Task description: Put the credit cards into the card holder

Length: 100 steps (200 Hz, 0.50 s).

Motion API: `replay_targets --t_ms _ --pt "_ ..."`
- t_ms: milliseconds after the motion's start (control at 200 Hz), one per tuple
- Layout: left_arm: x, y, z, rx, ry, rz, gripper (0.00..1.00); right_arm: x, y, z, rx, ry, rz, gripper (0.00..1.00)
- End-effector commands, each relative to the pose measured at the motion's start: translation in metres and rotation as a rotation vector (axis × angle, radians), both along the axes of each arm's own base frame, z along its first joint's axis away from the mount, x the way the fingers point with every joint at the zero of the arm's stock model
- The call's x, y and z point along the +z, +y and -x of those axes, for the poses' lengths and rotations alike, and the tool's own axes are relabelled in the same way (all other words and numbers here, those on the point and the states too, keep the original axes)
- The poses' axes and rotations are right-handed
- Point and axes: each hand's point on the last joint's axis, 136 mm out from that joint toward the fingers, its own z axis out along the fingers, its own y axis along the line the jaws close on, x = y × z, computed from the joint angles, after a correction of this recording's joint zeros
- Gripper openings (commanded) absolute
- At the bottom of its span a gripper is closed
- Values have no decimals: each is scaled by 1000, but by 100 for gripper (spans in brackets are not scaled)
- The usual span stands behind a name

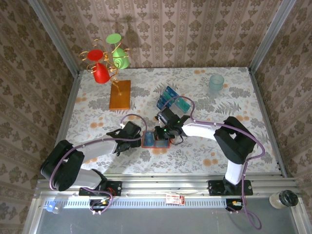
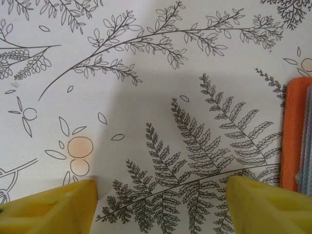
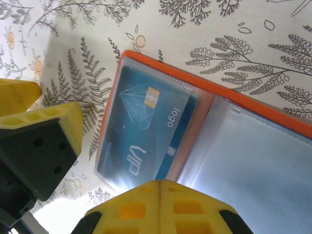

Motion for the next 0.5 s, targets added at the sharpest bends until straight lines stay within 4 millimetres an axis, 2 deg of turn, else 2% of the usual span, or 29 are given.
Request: replay_targets --t_ms 0,250,495 --pt "-3 -10 -1 -24 11 13 72 -5 7 1 17 24 4 0" --pt "-6 -13 2 -26 15 11 72 -16 13 -1 32 49 13 0" --pt "-6 -13 6 -26 7 11 71 -15 20 -2 51 53 6 0"
